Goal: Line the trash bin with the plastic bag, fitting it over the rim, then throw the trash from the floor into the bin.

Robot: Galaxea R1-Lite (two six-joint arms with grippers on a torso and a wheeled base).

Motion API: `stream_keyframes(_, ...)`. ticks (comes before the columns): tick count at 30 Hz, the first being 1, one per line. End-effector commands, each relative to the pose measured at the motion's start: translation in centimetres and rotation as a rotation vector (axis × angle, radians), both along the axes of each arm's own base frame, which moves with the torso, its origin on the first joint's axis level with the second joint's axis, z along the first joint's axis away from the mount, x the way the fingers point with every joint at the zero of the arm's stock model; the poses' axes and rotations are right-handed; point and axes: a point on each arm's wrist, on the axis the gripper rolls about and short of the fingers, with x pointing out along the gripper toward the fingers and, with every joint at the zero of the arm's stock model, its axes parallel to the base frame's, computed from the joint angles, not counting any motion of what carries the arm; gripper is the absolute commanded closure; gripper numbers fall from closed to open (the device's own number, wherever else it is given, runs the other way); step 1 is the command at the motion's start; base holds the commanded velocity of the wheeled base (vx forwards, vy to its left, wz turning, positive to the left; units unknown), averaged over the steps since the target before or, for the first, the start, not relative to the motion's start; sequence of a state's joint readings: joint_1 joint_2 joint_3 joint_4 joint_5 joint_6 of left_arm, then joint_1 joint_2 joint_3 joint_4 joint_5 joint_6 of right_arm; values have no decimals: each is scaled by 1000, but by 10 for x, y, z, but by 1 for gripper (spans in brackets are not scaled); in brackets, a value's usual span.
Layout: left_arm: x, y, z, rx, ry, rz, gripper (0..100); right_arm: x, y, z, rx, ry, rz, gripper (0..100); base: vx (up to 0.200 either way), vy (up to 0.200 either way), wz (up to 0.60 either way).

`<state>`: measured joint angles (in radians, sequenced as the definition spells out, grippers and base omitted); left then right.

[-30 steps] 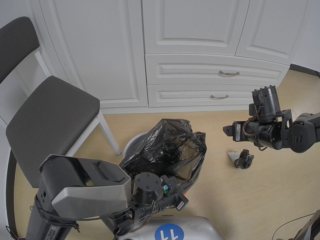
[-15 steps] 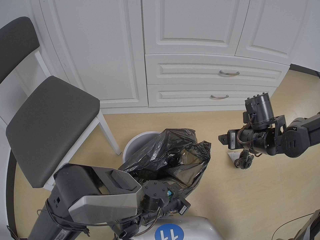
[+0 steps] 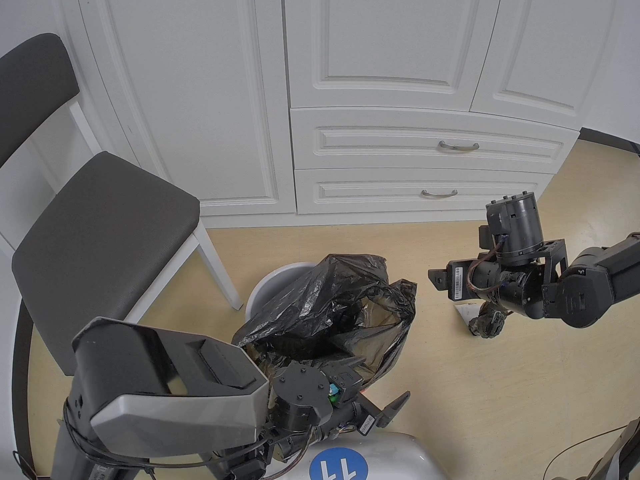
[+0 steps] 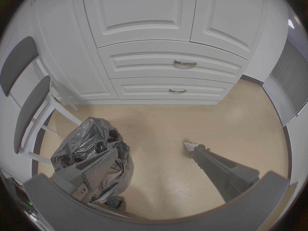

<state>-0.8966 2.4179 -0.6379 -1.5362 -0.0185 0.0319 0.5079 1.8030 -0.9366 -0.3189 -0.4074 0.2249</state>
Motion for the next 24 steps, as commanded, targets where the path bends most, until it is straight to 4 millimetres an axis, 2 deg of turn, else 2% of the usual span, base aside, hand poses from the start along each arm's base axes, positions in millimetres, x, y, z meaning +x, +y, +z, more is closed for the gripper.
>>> stream_keyframes(1,-10,5,27,-29,-40,44,0,-1,5,-9,-3,3,17,0,0,0,0)
stream_keyframes(5,-6,23,56,-72,-81,119,0,5,16,-22,22,-40,35,0,0,0,0)
stream_keyframes(6,-6,23,56,-72,-81,119,0,5,16,-22,22,-40,35,0,0,0,0)
stream_keyframes(7,3,36,66,-84,-102,163,0,7,24,-33,33,-61,51,0,0,0,0)
stream_keyframes(9,9,44,69,-80,-115,191,0,8,29,-39,35,-66,62,0,0,0,0)
stream_keyframes(12,34,76,60,24,-160,336,0,9,43,-61,17,-61,103,0,0,0,0)
stream_keyframes(16,49,104,29,169,-121,450,0,11,58,-88,-7,-34,125,0,0,0,0)
stream_keyframes(19,48,114,16,208,-75,467,0,14,63,-104,-19,-17,131,0,0,0,0)
stream_keyframes(24,54,123,6,232,-53,492,0,16,64,-111,-28,-12,132,0,0,0,0)
